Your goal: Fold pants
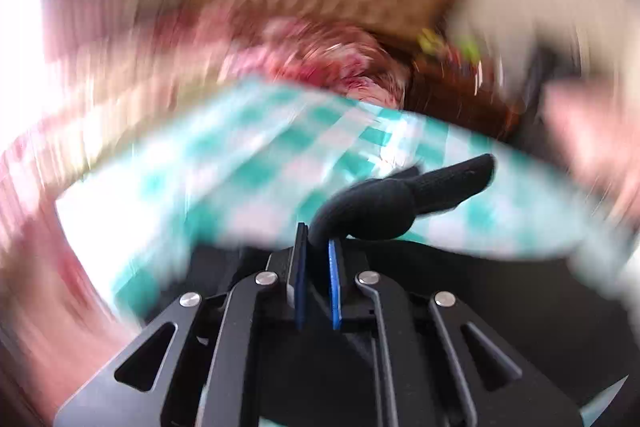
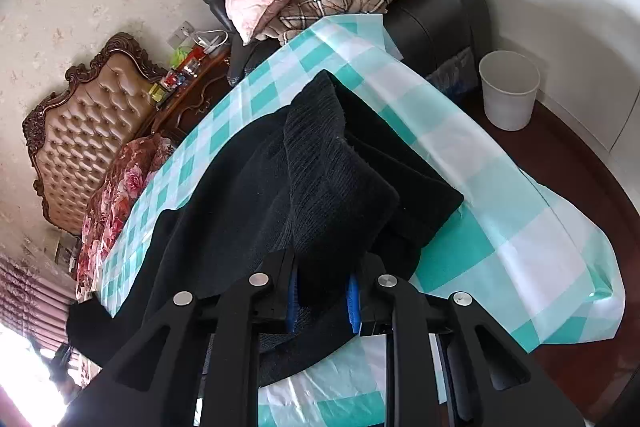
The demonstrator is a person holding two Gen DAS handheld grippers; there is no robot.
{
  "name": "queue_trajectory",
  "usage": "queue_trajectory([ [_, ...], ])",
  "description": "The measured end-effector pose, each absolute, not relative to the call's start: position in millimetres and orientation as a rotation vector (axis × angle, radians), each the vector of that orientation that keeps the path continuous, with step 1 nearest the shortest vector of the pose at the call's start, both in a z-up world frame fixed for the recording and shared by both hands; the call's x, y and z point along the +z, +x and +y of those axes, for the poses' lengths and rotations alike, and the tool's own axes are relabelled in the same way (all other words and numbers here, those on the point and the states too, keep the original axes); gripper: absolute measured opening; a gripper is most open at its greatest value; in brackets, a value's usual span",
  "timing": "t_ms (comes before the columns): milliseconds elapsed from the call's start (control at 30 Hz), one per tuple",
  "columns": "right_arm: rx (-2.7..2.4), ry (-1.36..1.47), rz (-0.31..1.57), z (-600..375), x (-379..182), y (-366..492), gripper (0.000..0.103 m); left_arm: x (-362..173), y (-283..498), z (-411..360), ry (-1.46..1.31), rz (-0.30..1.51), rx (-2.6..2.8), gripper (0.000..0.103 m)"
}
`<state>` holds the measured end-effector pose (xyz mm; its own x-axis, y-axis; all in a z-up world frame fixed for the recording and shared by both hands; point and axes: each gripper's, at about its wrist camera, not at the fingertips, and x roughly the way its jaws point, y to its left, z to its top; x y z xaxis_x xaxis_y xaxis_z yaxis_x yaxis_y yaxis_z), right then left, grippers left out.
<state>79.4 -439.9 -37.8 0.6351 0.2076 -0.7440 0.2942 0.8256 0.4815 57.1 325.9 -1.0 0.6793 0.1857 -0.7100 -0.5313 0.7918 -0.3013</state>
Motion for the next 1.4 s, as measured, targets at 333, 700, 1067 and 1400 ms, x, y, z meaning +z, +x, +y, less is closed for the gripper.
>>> queue_trajectory([
  [333, -0.06, 0.645, 0.938, -442, -47, 85, 0.028, -100, -31, 403, -1.003, 0.736, 0.332, 0.051],
  [700, -0.038, 0.691, 0.979, -445, -58, 97, 0.04, -116, -10, 424, -1.185, 0.698, 0.317, 0.047],
  [1067, 0.014, 0.676, 0.97, -442, -35, 110, 0.019, -85, 21, 437, -1.139, 0.724, 0.295, 0.012],
  [1400, -0.013, 0.66, 0.966, -460, -23, 100, 0.019, -99, -45, 402, -1.139, 0.821, 0.341, 0.012],
])
